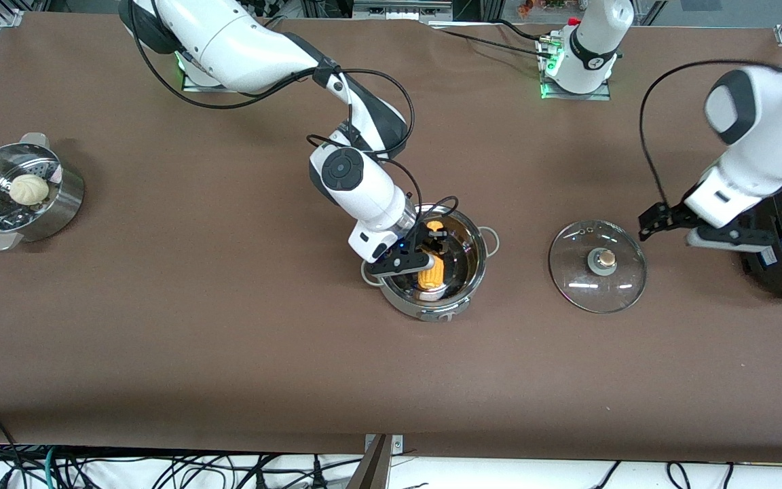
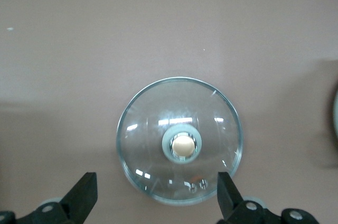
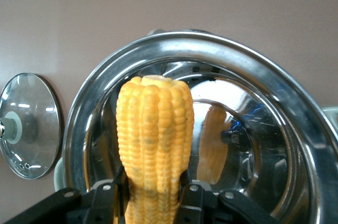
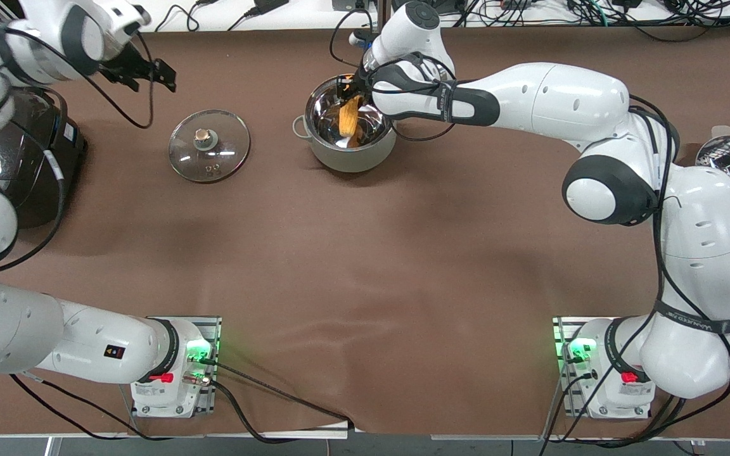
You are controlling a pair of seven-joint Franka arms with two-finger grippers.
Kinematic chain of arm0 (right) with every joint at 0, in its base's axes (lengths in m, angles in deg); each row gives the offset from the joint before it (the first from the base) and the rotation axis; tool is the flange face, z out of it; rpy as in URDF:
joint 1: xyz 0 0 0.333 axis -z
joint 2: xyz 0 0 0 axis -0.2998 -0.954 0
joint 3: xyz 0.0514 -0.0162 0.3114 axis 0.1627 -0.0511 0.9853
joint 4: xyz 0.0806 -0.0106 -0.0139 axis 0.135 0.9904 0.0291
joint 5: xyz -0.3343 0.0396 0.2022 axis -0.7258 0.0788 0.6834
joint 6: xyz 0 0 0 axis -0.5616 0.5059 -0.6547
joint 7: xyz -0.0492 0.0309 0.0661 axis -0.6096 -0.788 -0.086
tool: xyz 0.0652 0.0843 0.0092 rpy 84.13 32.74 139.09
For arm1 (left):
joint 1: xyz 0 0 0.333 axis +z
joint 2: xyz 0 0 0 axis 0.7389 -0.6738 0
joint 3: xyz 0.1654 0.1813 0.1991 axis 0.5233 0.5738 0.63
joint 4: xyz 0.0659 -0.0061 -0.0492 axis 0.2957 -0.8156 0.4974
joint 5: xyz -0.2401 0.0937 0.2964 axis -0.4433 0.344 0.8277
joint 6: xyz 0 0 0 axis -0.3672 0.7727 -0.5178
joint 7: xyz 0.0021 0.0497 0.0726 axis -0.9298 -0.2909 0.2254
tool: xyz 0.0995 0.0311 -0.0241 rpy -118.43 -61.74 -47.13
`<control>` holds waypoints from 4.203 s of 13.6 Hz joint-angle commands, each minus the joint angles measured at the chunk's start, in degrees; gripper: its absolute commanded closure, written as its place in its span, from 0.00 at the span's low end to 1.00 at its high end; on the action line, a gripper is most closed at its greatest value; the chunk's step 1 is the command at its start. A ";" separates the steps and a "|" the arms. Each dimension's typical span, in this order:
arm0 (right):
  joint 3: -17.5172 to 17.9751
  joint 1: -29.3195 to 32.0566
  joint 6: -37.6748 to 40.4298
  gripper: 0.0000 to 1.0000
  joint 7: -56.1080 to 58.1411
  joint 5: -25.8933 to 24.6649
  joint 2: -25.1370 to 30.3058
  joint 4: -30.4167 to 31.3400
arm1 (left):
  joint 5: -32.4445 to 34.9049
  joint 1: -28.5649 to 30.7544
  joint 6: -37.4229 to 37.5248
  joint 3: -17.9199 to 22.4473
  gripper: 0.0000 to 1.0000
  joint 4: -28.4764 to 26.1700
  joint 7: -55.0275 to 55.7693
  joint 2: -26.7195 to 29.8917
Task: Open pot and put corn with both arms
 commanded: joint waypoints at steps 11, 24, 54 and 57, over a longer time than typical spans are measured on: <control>-0.37 1.08 8.67 0.00 -0.23 -0.05 4.20 -1.70 | 4.52 8.79 39.99 -15.14 0.00 31.63 11.45 0.62; -0.54 21.47 40.41 0.00 10.05 0.65 19.77 -2.05 | 4.34 9.50 39.99 -14.70 0.00 32.43 11.98 -0.71; -20.40 32.03 53.53 0.00 27.97 -2.51 52.56 27.57 | 3.99 9.50 39.99 -14.70 0.00 32.70 12.07 -0.62; -20.40 32.03 53.01 0.00 38.59 -2.25 52.64 27.66 | 3.99 9.50 39.99 -14.70 0.00 32.70 12.07 -0.62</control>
